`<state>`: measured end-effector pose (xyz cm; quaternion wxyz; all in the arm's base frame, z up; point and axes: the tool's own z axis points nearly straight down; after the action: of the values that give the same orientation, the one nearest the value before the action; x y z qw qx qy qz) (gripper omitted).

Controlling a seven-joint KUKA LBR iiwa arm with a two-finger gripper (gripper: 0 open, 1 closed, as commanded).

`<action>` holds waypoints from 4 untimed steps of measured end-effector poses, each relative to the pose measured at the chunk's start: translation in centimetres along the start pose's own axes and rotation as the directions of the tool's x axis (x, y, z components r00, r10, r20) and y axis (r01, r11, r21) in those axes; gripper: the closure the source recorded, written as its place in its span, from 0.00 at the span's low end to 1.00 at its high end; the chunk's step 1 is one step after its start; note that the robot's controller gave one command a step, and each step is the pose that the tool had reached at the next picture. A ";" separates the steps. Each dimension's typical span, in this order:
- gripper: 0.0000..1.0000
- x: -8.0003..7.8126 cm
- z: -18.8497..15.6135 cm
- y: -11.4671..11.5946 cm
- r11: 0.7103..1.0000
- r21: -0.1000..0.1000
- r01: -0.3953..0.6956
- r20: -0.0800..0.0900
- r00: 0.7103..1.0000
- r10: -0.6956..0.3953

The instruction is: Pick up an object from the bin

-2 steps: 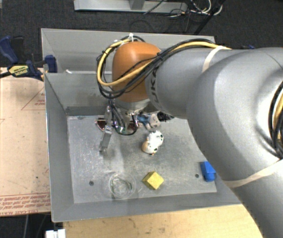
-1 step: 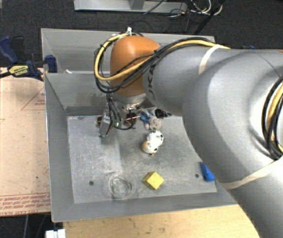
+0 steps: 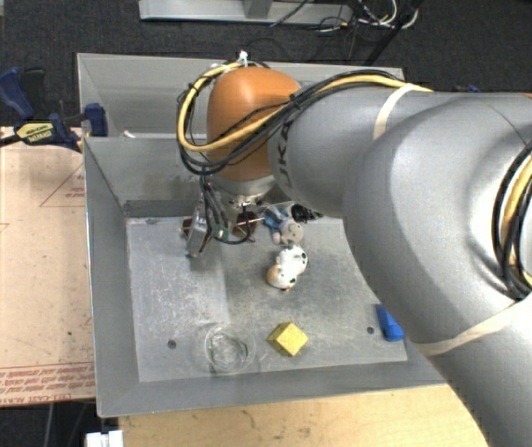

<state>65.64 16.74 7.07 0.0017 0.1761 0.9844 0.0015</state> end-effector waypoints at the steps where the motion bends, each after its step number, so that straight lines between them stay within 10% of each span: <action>1: 1.00 0.1 -0.4 -0.1 1.000 0.003 0.000 -0.005 1.000 0.000; 4: 1.00 0.0 -7.1 0.0 1.000 0.001 0.000 -0.002 1.000 0.000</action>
Offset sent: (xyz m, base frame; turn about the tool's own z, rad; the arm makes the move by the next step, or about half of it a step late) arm -0.0001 -0.0002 0.1201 0.0000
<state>65.57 16.71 14.14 0.0009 0.1763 0.9843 0.0011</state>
